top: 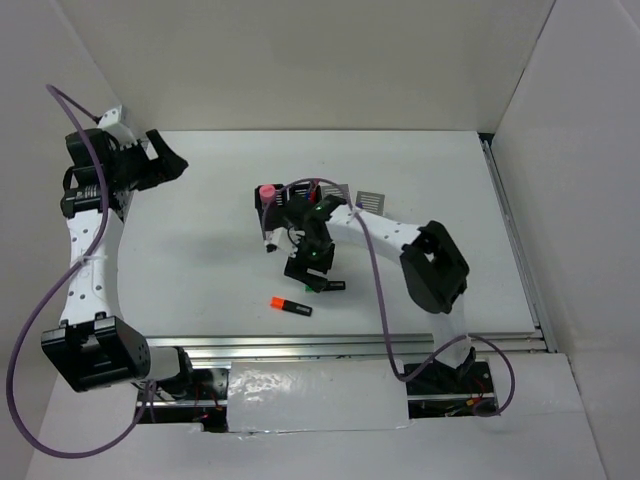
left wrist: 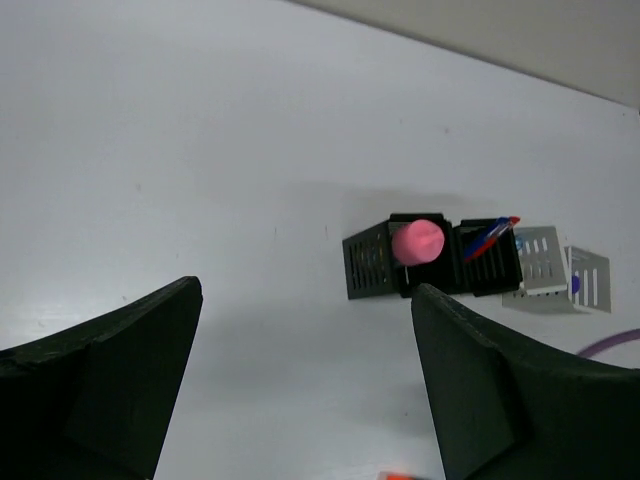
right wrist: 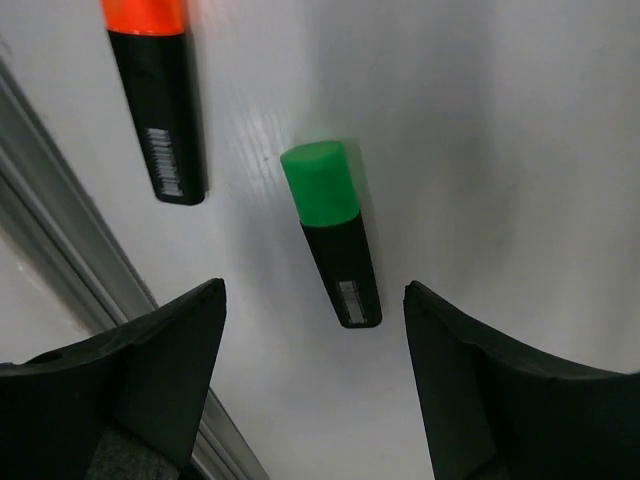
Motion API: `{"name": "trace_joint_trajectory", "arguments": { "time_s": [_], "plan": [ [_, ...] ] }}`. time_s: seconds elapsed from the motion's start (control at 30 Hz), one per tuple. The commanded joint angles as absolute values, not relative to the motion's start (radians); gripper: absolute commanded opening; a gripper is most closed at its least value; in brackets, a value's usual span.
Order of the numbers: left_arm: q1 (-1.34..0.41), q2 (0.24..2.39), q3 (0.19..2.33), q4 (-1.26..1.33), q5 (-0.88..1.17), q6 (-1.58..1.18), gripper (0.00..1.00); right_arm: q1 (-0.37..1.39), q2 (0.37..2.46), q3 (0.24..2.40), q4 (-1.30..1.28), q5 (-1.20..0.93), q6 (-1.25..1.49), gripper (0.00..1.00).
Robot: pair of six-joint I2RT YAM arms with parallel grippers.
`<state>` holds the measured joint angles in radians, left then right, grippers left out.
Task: Sort the stationery into containers
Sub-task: Pick up the pen from the center of the board.
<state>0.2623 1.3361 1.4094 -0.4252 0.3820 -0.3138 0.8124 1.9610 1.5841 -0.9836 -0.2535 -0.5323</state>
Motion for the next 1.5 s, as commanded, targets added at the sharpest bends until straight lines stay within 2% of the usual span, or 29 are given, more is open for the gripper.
{"name": "trace_joint_trajectory", "arguments": {
  "time_s": [0.0, 0.2, 0.4, 0.7, 0.8, 0.9, 1.07, 1.1, 1.17, 1.33, 1.47],
  "plan": [
    [0.301, 1.258, 1.37, -0.446, 0.479, -0.296, 0.98, 0.862, 2.032, 1.693, -1.04, -0.115, -0.508, 0.78],
    [0.313, 1.239, 1.361, -0.43, 0.486, -0.31, 0.98, 0.893, 2.131, 1.752, -1.042, -0.02, -0.491, 0.78],
    [0.314, 1.264, 1.373, -0.428, 0.488, -0.321, 0.98, 0.936, 2.143, 1.686, -0.994, 0.057, -0.506, 0.75],
    [0.321, 1.25, 1.345, -0.385, 0.488, -0.35, 0.98, 0.969, 2.157, 1.644, -0.985, 0.044, -0.511, 0.72],
    [0.321, 1.249, 1.341, -0.393, 0.486, -0.348, 0.98, 0.974, 2.167, 1.643, -0.973, 0.055, -0.512, 0.65],
    [0.321, 1.232, 1.313, -0.385, 0.486, -0.347, 0.98, 0.979, 2.184, 1.647, -0.969, 0.066, -0.518, 0.5],
    [0.327, 1.197, 1.272, -0.339, 0.476, -0.337, 0.98, 0.985, 2.163, 1.654, -0.956, 0.058, -0.515, 0.22],
    [0.33, 1.187, 1.256, -0.33, 0.477, -0.342, 0.98, 0.98, 2.146, 1.658, -0.957, 0.057, -0.514, 0.11],
    [0.337, 1.178, 1.243, -0.305, 0.483, -0.344, 0.97, 0.962, 2.122, 1.683, -0.969, 0.034, -0.496, 0.02],
    [0.341, 1.183, 1.213, -0.299, 0.503, -0.339, 0.96, 0.862, 1.927, 1.791, -0.976, -0.072, -0.427, 0.0],
    [0.325, 1.186, 1.178, -0.264, 0.515, -0.359, 0.95, 0.663, 1.714, 1.828, -0.838, -0.228, -0.292, 0.0]
  ]
}}
